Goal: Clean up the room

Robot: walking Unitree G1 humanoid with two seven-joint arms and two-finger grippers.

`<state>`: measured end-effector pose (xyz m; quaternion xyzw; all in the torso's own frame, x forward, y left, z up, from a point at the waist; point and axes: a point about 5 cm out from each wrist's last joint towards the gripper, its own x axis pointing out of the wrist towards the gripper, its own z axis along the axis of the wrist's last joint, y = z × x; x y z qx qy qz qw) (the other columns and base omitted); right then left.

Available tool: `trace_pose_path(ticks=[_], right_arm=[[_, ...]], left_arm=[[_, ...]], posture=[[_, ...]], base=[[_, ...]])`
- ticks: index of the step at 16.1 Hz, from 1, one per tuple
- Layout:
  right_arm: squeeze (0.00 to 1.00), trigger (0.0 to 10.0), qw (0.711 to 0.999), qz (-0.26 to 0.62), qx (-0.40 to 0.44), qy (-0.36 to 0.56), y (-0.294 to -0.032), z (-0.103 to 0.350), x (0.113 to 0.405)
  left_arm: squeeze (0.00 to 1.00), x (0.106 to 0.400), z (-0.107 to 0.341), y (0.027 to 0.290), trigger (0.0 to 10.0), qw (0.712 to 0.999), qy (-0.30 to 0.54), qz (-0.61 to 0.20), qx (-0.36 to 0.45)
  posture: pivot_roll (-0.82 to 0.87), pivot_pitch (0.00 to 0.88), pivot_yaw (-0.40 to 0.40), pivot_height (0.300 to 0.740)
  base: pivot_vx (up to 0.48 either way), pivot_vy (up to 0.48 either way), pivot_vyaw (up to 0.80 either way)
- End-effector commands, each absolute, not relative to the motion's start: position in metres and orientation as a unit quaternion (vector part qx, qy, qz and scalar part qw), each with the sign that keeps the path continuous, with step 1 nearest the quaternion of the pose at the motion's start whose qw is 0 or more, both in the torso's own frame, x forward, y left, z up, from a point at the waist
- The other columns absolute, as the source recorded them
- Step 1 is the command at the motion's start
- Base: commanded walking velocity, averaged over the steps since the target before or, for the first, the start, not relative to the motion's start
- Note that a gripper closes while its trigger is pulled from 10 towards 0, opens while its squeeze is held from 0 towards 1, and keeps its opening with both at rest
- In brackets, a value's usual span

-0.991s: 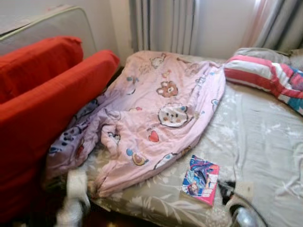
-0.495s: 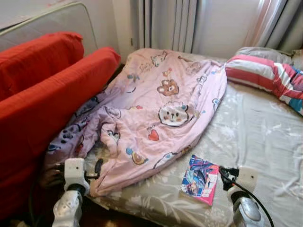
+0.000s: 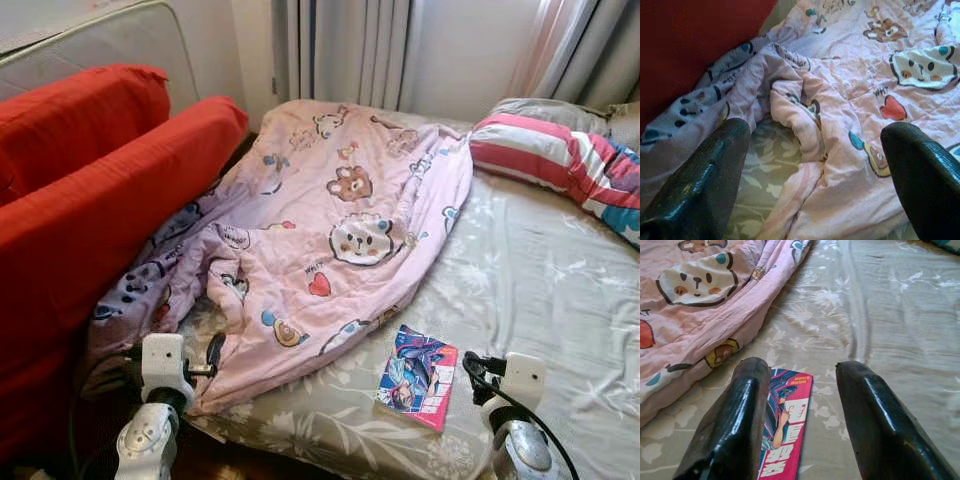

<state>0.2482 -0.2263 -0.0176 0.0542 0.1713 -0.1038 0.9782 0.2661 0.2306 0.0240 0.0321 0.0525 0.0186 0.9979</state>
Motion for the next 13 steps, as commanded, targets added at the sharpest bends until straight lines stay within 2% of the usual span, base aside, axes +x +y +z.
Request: trace_pose_path(ticks=[1,6,13], right_arm=[[0.0,10.0,0.977,-0.11,0.056,0.175,-0.2294,-0.0176,0.2479],[0.0,10.0,0.978,-0.102,0.064,0.173,-0.2208,-0.0197,0.2475],[0.0,10.0,0.977,-0.11,0.068,0.171,-0.2239,-0.0183,0.2485]], left_arm=[[0.0,0.263,0.0217,0.2342,10.0,0.997,0.06,0.024,0.029],[0.0,0.2629,0.0223,0.234,10.0,0.998,0.06,0.023,0.027],[0.0,0.2682,0.0285,0.2368,10.0,0.998,0.054,0.022,0.03]], posture=[[0.14,0.038,-0.033,0.66],[0.15,0.032,-0.034,0.611],[0.15,0.048,-0.027,0.611]], base=[[0.0,0.0,0.0],[0.0,0.0,0.0],[0.0,0.0,0.0]])
